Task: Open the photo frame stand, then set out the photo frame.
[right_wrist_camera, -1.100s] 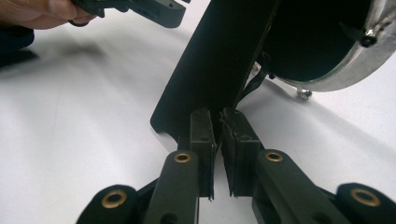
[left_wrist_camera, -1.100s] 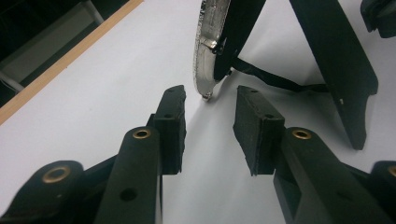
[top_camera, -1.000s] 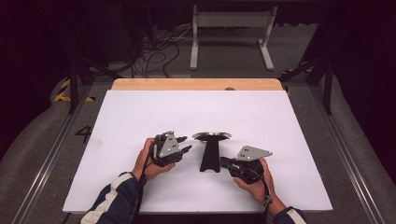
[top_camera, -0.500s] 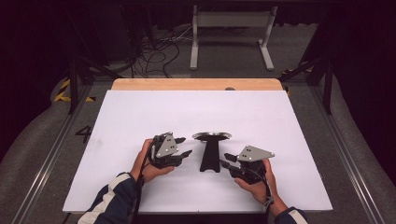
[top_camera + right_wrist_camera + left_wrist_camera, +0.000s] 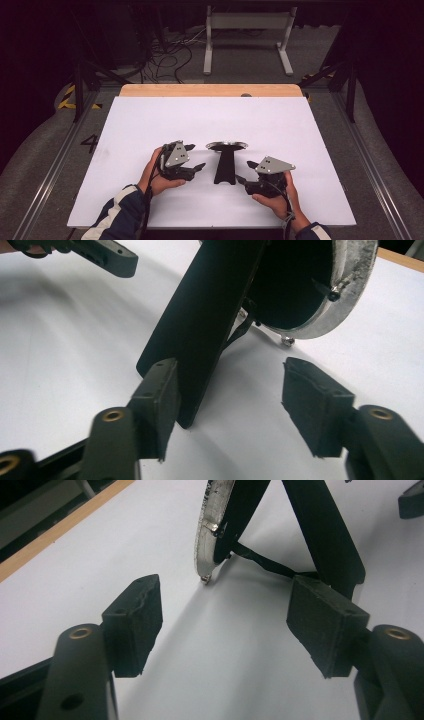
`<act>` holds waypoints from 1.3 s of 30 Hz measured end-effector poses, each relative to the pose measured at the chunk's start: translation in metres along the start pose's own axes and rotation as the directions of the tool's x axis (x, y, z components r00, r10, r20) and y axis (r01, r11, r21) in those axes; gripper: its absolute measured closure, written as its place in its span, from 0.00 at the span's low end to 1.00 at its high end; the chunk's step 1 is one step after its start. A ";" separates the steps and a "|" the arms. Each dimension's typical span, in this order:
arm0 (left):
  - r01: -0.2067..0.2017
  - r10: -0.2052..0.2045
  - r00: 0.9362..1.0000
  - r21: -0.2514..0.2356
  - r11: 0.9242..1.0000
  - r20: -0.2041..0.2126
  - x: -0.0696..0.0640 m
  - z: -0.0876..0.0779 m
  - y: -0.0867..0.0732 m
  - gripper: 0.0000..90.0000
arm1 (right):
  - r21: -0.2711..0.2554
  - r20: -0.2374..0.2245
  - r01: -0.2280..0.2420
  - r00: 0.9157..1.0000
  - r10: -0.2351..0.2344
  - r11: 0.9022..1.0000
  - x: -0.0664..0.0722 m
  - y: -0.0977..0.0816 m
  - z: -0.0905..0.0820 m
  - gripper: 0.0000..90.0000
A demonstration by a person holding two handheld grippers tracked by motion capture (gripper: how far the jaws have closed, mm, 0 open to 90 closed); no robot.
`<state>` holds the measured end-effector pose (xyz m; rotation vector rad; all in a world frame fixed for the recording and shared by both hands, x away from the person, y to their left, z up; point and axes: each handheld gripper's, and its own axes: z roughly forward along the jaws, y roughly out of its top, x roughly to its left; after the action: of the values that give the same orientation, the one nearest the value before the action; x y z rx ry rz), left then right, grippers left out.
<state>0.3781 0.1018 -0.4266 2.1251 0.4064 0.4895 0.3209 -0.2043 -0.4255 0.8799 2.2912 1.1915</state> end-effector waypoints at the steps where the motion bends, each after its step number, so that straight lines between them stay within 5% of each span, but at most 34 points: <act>1: 0.002 -0.002 1.000 0.001 1.000 0.003 0.001 0.000 0.000 0.32 | 0.005 0.008 -0.001 1.000 0.001 1.000 0.000 0.000 0.000 0.37; 10: 0.044 -0.044 0.994 -0.004 0.999 0.096 0.003 0.002 0.000 0.09 | 0.007 0.021 -0.014 1.000 0.014 1.000 -0.002 -0.002 -0.001 0.15; 12: 0.036 -0.039 0.995 0.028 0.999 0.093 0.003 0.001 -0.001 0.07 | 0.010 0.030 -0.009 1.000 0.009 1.000 -0.002 -0.001 -0.003 0.13; 20: 0.037 -0.039 0.997 0.027 0.999 0.060 -0.004 -0.020 -0.009 0.07 | 0.000 0.058 -0.001 0.998 0.001 1.000 -0.002 -0.002 -0.010 0.14; 39: 0.037 -0.037 0.999 0.027 0.999 0.008 0.008 -0.013 -0.008 0.19 | -0.024 0.058 -0.002 0.998 0.003 1.000 0.008 0.001 -0.008 0.20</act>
<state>0.3776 0.1194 -0.4249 2.1411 0.4485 0.4558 0.3102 -0.2031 -0.4211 0.8970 2.2258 1.1770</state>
